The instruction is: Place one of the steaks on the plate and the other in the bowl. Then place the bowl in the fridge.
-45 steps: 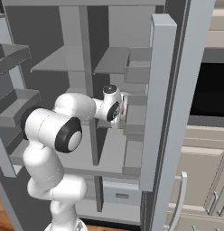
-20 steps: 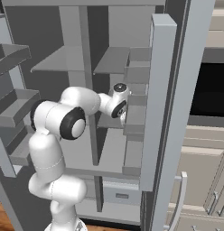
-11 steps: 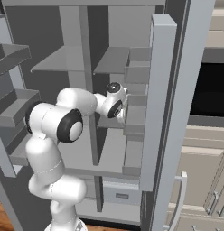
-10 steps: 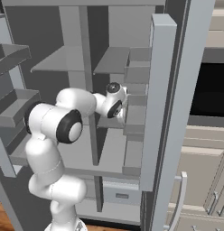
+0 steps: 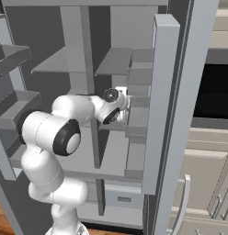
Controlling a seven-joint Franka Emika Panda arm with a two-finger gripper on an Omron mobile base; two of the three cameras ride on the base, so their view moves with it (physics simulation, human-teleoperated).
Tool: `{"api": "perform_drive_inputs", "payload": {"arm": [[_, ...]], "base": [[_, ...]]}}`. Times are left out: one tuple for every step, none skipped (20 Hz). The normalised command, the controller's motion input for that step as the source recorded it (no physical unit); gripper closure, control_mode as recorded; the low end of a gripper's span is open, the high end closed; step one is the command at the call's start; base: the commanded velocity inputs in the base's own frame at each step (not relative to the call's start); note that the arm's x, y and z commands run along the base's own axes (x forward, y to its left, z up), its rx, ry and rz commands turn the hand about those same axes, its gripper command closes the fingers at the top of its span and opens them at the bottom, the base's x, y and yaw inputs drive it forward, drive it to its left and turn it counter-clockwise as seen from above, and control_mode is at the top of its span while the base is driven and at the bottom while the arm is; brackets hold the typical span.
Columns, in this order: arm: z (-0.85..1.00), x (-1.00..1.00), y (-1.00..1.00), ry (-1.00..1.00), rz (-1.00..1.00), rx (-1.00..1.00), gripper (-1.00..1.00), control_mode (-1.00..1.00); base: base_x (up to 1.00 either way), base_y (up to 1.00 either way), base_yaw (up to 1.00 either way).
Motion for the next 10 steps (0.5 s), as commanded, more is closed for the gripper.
{"api": "perform_drive_inputs", "payload": {"arm": [[0.31, -0.20, 0.00, -0.14, 0.00, 0.00, -1.00, -1.00], [0.51, -0.19, 0.00, -0.10, 0.00, 0.00, -1.00, -1.00], [0.69, -0.24, 0.00, -0.07, 0.00, 0.00, -1.00, -1.00], [0.69, -0.26, 0.00, -0.01, 0.00, 0.00, -1.00, -1.00], [0.65, -0.32, 0.00, 0.00, 0.00, 0.00, -1.00, -1.00], [0.61, -0.54, 0.00, 0.00, 0.00, 0.00, -1.00, -1.00], [0.52, -0.61, 0.00, 0.00, 0.00, 0.00, -1.00, -1.00], [0.53, -0.61, 0.00, 0.00, 0.00, 0.00, -1.00, -1.00], [0.45, -0.59, 0.00, 0.00, 0.00, 0.00, -1.00, -1.00], [0.26, -0.62, 0.00, 0.00, -0.01, 0.00, -1.00, -1.00]], "base": [[0.00, 0.00, 0.00], [0.00, 0.00, 0.00], [0.00, 0.00, 0.00], [0.00, 0.00, 0.00], [0.00, 0.00, 0.00], [0.00, 0.00, 0.00], [0.00, 0.00, 0.00], [0.00, 0.00, 0.00], [0.00, 0.00, 0.00], [0.00, 0.00, 0.00]]}}
